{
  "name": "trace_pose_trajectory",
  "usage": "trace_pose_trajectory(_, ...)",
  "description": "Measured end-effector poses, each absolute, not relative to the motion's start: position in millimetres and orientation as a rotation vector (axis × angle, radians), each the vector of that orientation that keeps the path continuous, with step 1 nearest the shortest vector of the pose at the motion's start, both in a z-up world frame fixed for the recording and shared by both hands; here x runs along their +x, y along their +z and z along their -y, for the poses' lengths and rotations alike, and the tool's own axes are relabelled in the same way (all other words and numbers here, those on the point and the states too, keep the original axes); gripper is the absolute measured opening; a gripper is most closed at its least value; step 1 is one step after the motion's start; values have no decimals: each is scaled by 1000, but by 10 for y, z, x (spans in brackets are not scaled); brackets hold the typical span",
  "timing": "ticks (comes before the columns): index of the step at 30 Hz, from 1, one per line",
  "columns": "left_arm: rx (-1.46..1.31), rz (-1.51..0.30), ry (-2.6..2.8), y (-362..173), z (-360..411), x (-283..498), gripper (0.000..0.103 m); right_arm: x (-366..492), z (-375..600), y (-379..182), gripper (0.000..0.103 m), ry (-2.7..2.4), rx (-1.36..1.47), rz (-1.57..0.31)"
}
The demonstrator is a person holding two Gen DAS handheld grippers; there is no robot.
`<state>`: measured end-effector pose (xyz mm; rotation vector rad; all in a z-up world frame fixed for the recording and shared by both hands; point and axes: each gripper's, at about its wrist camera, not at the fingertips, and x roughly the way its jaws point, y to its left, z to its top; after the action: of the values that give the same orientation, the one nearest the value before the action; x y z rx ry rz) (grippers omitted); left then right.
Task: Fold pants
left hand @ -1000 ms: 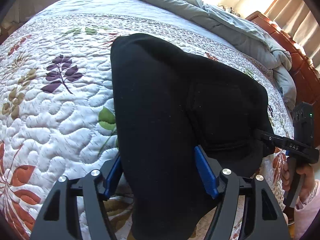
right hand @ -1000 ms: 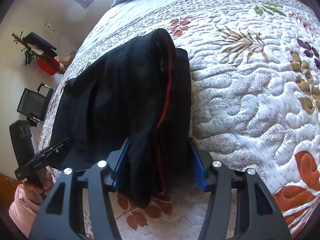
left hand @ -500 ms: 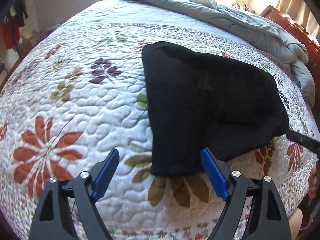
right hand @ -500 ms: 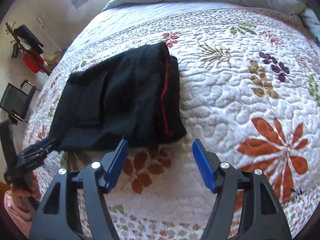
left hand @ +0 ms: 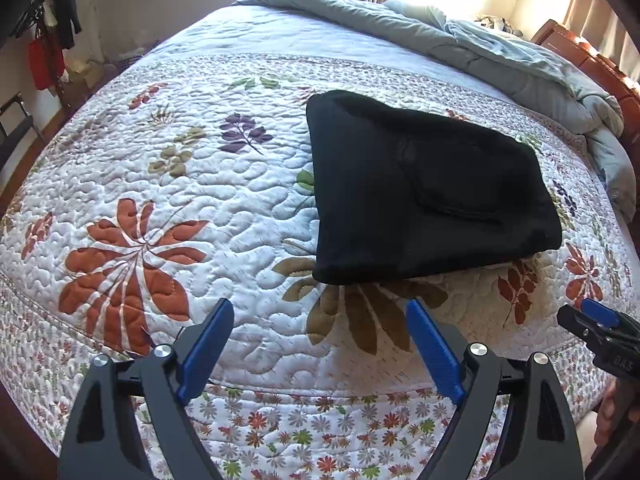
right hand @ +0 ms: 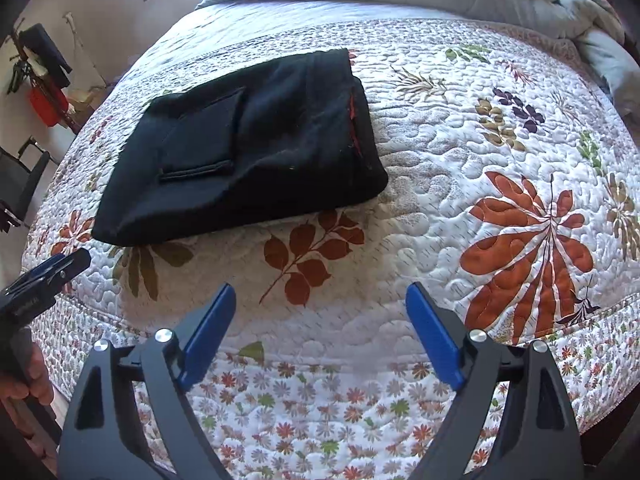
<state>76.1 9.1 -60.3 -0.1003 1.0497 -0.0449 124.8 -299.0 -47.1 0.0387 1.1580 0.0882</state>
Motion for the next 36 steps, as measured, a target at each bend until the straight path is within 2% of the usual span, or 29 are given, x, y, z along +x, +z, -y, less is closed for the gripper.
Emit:
trace_pose_trajectory(19,-48,-1023,-25,-221,-47,499,88,1029,2794,101,91,119,24,-1097)
trace_pose_trajectory(36,-10,-994,-27,-90,-2,443,88,988,2749,148,92,114,7,-1086)
